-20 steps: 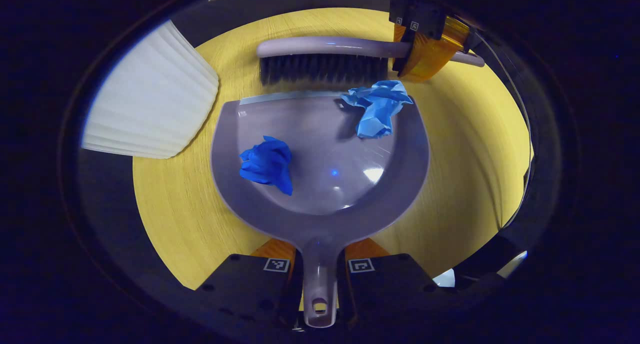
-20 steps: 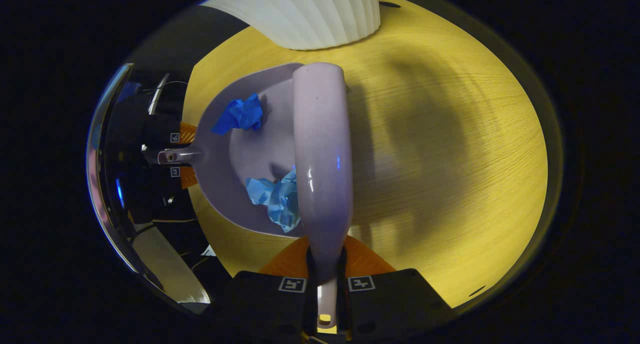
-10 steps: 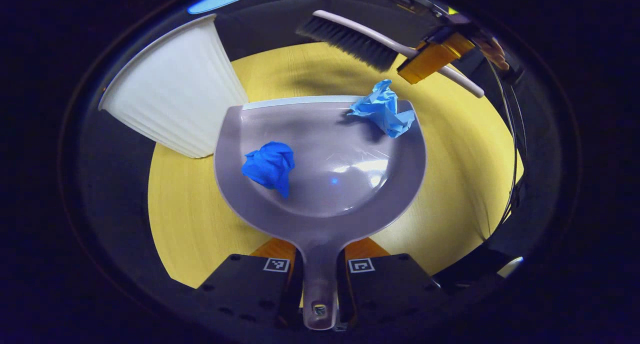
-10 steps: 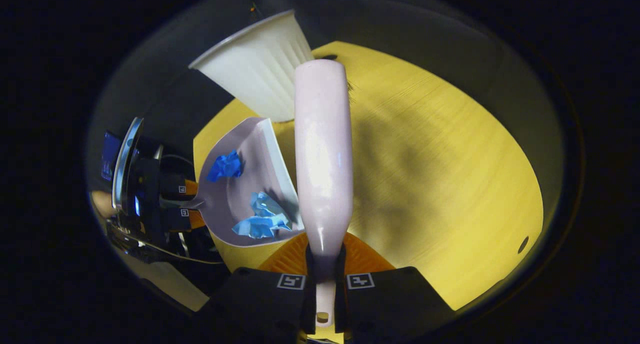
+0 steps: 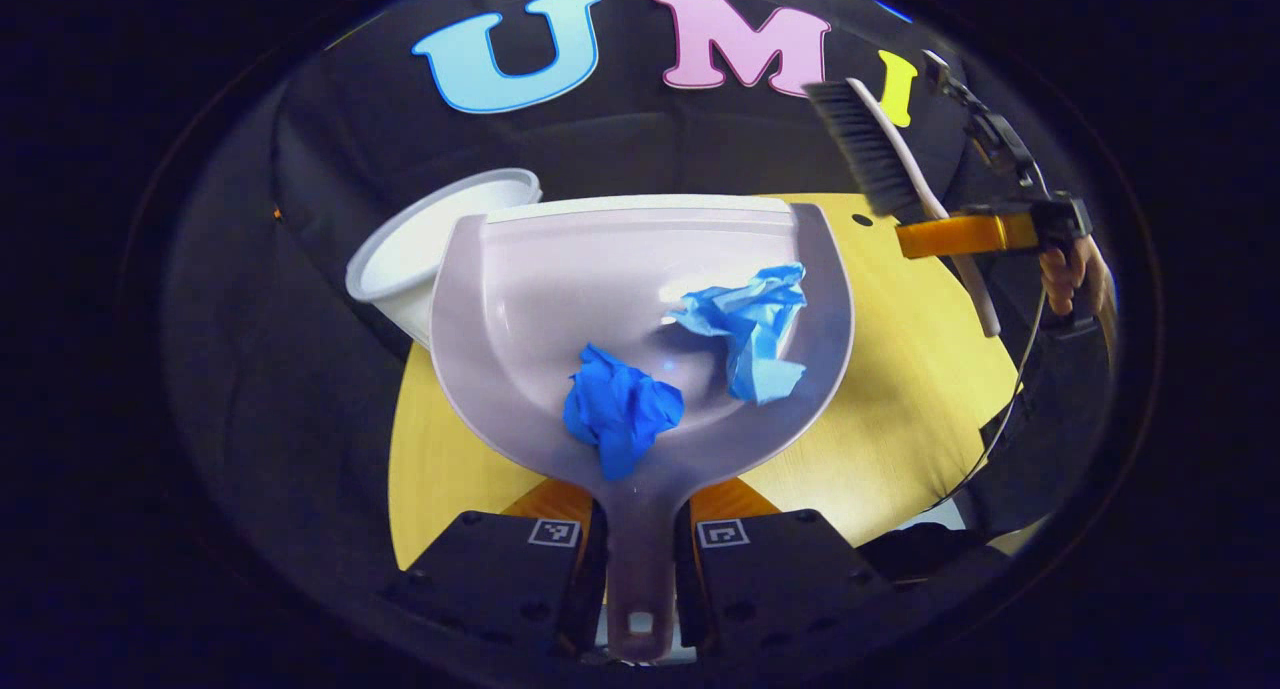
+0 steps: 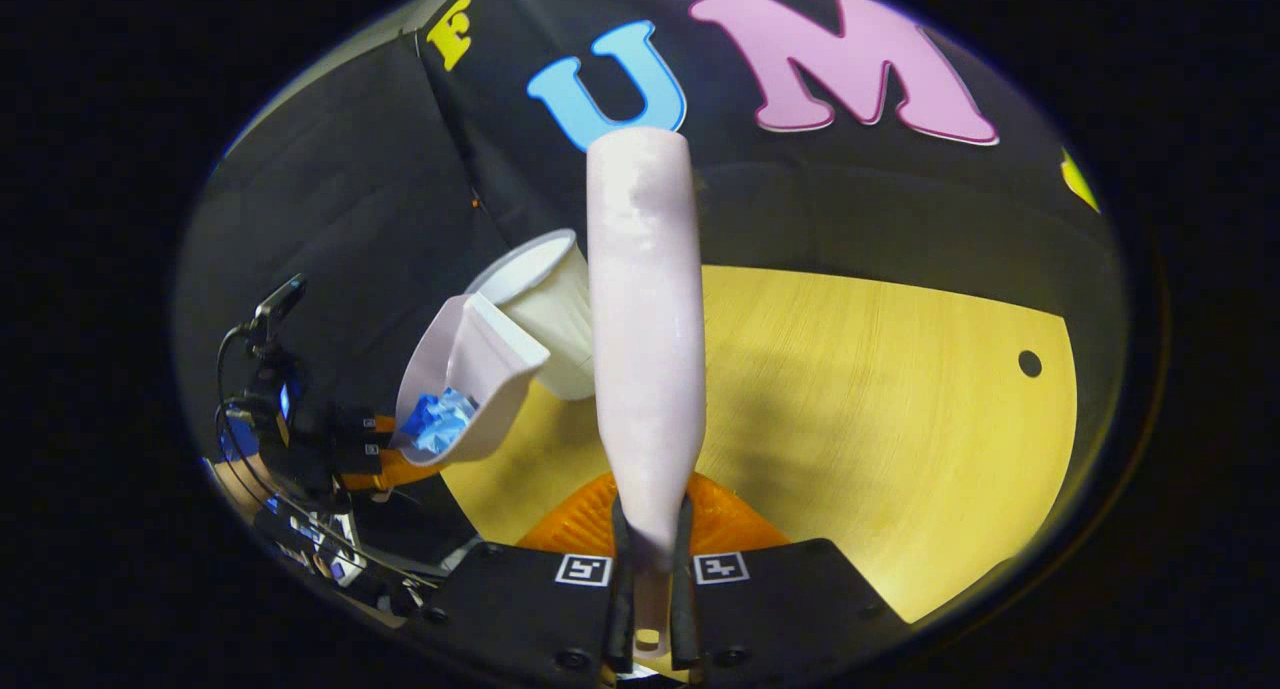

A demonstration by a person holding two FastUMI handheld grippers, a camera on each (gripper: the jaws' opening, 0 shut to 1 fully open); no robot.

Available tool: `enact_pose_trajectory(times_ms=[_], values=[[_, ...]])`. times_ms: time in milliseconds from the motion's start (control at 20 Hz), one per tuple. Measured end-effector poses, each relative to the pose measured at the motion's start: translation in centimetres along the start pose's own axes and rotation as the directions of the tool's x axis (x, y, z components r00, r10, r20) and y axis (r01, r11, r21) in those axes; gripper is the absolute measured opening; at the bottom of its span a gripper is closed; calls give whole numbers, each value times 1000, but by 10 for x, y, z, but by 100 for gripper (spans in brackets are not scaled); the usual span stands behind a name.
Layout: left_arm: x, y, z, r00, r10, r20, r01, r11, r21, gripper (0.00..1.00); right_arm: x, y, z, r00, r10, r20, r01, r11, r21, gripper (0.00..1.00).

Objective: Pick up the small broom and dustpan from the desktop, sweep the trash into the dustpan with the broom, and then empty the trash into the garbage bin.

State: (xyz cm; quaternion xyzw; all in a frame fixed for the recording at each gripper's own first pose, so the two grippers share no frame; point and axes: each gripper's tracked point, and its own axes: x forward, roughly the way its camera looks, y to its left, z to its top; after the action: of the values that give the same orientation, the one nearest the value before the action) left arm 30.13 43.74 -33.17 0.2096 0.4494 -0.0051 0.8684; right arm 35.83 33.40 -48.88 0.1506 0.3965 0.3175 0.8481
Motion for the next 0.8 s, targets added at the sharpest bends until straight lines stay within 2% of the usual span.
enact_pose_trajectory(times_ms=[100,250,350,500,650,800], values=[[-3,18,14,999,40,24,-41,999,32,27,2,-10,-33,999,-15,47,14,999,31,15],[-8,66,43,982,179,52,-184,973,136,28,11,-19,-75,996,-49,70,45,998,49,15],[-15,103,62,961,268,67,-276,937,216,26,-16,-15,-57,995,-55,83,49,996,73,15],[-15,154,80,926,374,48,-368,869,331,26,-29,-26,-60,993,-78,92,69,993,92,15],[-3,205,94,865,502,21,-447,750,487,26,-28,-35,-70,993,-92,79,84,991,101,15],[3,241,86,802,597,-26,-472,659,585,26,-29,-38,-80,994,-95,56,88,989,120,15]])
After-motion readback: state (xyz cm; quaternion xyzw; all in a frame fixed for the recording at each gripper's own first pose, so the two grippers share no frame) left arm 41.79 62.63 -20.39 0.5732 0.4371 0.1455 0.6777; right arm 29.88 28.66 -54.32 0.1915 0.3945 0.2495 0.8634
